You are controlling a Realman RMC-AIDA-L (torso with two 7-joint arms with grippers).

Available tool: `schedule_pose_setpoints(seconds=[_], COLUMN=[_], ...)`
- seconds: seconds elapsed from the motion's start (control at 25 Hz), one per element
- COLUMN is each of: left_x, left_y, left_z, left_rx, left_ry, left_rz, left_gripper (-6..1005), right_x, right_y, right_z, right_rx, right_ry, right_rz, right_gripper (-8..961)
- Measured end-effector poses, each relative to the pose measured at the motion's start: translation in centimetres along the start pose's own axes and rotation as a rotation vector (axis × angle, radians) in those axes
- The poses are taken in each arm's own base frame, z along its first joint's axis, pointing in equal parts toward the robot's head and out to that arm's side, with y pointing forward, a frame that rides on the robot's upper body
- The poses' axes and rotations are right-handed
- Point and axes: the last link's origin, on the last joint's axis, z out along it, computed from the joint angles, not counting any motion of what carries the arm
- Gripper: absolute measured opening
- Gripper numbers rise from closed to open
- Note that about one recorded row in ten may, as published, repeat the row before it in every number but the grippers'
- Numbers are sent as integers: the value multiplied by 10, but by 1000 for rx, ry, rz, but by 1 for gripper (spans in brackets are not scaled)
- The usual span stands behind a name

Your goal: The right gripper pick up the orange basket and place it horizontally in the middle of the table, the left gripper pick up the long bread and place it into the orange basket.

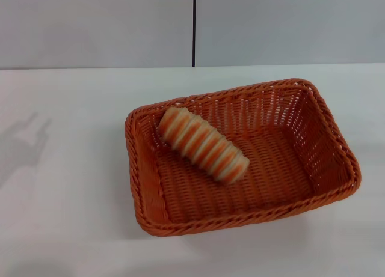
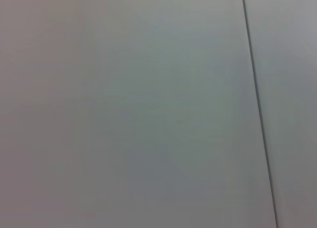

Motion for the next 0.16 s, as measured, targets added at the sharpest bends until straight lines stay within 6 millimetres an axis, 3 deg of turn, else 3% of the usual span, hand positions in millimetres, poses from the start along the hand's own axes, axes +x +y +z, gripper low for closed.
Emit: schedule_pose_setpoints(seconds=[0.16], left_x=[-2], left_y=[4], left_z=[-6], left_rx=[-1], left_ry=[2], left_rz=[-14], left_gripper=[316], right_x=[1], right_y=[1], right_z=[3], right_rx=[-5], right_ry=[-3], right_rz=[1], right_gripper=[589])
